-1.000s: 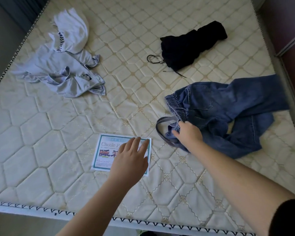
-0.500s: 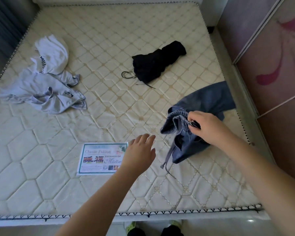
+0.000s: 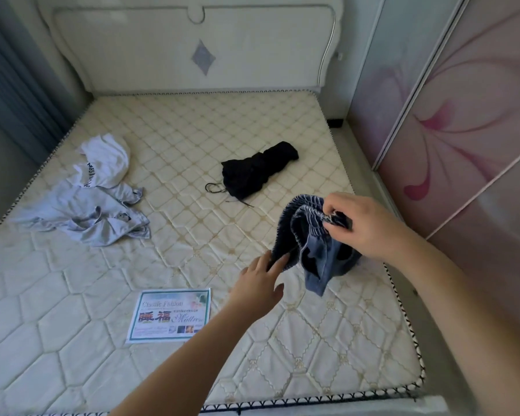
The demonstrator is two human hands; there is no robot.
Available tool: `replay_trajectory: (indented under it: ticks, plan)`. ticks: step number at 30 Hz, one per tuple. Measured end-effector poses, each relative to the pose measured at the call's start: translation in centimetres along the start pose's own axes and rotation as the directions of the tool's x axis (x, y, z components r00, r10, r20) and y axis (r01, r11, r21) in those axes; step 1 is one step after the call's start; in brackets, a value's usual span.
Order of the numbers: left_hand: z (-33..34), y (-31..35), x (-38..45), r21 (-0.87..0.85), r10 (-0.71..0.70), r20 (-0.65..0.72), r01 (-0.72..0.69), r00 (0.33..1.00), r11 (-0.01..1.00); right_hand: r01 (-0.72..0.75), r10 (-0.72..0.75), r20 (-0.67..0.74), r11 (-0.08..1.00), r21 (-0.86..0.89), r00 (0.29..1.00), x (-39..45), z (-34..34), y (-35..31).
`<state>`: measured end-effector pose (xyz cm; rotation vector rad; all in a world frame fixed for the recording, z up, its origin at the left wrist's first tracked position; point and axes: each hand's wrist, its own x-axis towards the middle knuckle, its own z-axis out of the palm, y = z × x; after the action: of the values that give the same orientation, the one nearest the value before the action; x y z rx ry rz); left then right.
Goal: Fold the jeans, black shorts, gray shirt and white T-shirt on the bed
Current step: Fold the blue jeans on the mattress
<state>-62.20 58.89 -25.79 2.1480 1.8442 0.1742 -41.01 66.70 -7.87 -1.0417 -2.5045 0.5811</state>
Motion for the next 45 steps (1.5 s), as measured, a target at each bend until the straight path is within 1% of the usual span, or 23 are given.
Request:
replay_trajectory:
  ticks: [2,5,7,9,11,13,16,20,23,26,29,31,34,36,38,39,41,43,44,45]
  plan:
    - [-0.9,0.7,0.1,0.003,-0.046,-0.020,0.046,0.999,0.999,0.030,-0.030,-0.030,0.999,0.011,0.999,0.1,-1.6,-1.1]
    - [-2.8,0.7,0.0,0.042,-0.149,-0.072,0.152,0.986,0.987,0.036,-0.033,-0.060,0.998,0.049,0.998,0.2,-3.6,-2.4]
    - [-4.4,0.1,-0.4,0.042,-0.168,-0.127,0.174,0.978,0.984,0.031,-0.028,-0.057,0.998,0.053,0.998,0.1,-4.7,-2.8]
    - [-6.7,-1.1,-1.0,-0.023,-0.133,-0.143,0.131,0.981,0.991,0.023,-0.019,-0.067,0.998,0.061,0.998,0.2,-5.5,-2.8]
    - [-9.7,-2.6,-1.8,-0.126,-0.072,-0.155,0.053,0.985,0.991,0.011,-0.005,-0.090,0.998,0.066,0.996,0.2,-6.3,-2.7]
    - [-13.0,-4.2,-2.6,-0.172,-0.028,-0.195,-0.006,0.980,0.985,0.005,0.001,-0.112,0.999,0.053,0.994,0.2,-7.2,-2.8]
    - [-17.9,-5.9,-3.6,-0.191,-0.040,-0.256,-0.010,0.966,0.981,0.014,-0.011,-0.167,1.000,0.018,0.986,0.5,-8.8,-3.0]
    - [-24.1,-7.4,-4.5,-0.120,-0.052,-0.360,0.009,0.932,0.993,-0.003,-0.008,-0.219,0.999,-0.051,0.976,1.4,-10.6,-3.7]
    - [-28.6,-8.4,-5.4,-0.033,-0.011,-0.395,-0.002,0.919,0.999,-0.007,-0.022,-0.214,0.991,-0.132,0.977,2.3,-11.4,-5.2]
    - [-32.8,-9.4,-6.9,0.037,0.029,-0.437,-0.015,0.899,0.999,-0.009,-0.032,-0.223,0.984,-0.179,0.974,3.0,-12.1,-6.7]
    - [-36.4,-10.3,-8.7,0.049,0.059,-0.493,-0.040,0.868,0.998,-0.052,0.016,-0.210,0.984,-0.171,0.978,4.2,-12.7,-8.6]
    - [-38.4,-10.9,-9.8,0.053,0.068,-0.514,-0.047,0.855,0.997,-0.057,0.026,-0.192,0.987,-0.153,0.981,5.4,-13.0,-10.0]
    - [-41.2,-12.3,-11.2,0.074,0.066,-0.527,-0.032,0.847,0.997,-0.046,0.033,-0.158,0.996,-0.082,0.987,6.7,-13.5,-12.1]
    - [-43.1,-13.3,-12.4,0.040,0.047,-0.559,-0.030,0.828,0.999,-0.030,0.023,-0.134,0.998,-0.051,0.991,7.2,-14.0,-13.2]
    - [-45.0,-14.0,-13.5,-0.014,0.034,-0.590,-0.052,0.807,0.999,-0.024,0.024,-0.150,1.000,0.001,0.988,7.6,-14.8,-13.9]
    - [-46.0,-14.2,-14.0,-0.029,0.042,-0.607,-0.075,0.794,0.997,-0.008,0.018,-0.174,0.998,0.056,0.985,7.8,-15.2,-14.3]
    - [-48.2,-14.2,-14.6,-0.057,0.061,-0.652,-0.129,0.756,0.990,0.060,0.002,-0.246,0.968,0.245,0.969,8.4,-16.1,-15.1]
    - [-50.0,-13.9,-14.8,-0.185,0.039,-0.680,-0.222,0.732,0.957,0.140,0.000,-0.296,0.882,0.449,0.955,9.0,-17.0,-16.6]
    - [-50.8,-13.7,-14.7,-0.273,0.024,-0.675,-0.280,0.738,0.920,0.170,-0.004,-0.319,0.852,0.495,0.948,9.3,-17.5,-17.4]
    - [-51.4,-13.4,-14.6,-0.344,0.016,-0.666,-0.325,0.746,0.881,0.185,-0.006,-0.341,0.849,0.495,0.940,9.5,-17.9,-18.2]
